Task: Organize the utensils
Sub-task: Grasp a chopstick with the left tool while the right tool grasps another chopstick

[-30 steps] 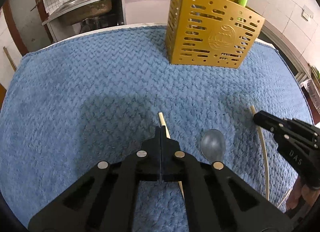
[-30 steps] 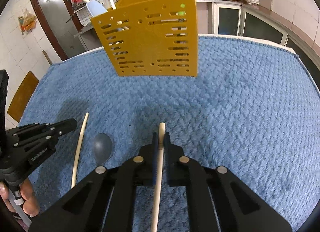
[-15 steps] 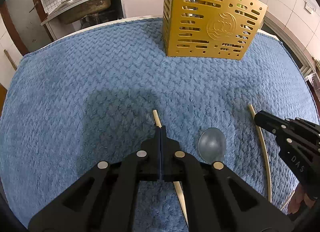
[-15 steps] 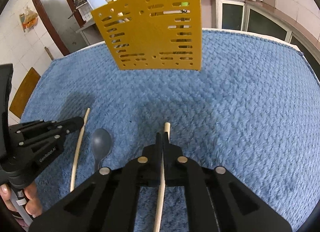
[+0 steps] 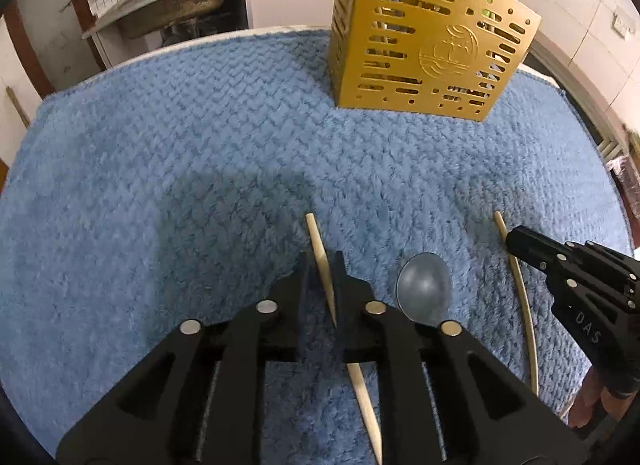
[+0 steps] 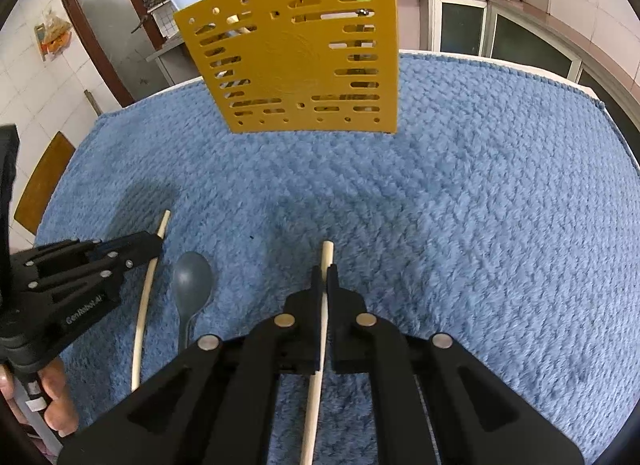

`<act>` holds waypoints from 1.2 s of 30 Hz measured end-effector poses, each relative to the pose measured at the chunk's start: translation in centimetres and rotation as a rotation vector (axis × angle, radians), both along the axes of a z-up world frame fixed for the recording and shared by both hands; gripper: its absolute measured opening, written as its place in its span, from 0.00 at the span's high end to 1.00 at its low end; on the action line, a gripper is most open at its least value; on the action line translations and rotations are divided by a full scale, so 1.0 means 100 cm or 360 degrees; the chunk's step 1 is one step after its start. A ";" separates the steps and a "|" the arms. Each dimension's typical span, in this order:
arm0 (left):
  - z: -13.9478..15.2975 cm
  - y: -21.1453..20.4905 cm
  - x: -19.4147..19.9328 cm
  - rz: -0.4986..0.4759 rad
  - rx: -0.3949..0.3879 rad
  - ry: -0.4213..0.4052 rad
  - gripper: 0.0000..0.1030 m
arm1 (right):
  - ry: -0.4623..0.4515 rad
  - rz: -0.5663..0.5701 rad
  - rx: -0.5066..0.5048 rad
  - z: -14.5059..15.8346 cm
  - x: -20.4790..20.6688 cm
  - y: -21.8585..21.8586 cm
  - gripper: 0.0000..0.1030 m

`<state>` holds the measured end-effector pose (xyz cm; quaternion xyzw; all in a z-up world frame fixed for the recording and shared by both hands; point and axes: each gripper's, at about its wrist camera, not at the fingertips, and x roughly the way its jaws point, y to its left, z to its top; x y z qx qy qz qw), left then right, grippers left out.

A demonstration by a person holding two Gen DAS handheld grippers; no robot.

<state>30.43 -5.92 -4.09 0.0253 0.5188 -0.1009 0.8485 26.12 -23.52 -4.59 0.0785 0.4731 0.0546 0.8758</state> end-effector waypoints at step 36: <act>-0.001 0.003 0.011 0.0021 -0.0054 0.0062 0.88 | 0.0029 -0.0010 -0.0077 -0.006 0.010 0.010 0.90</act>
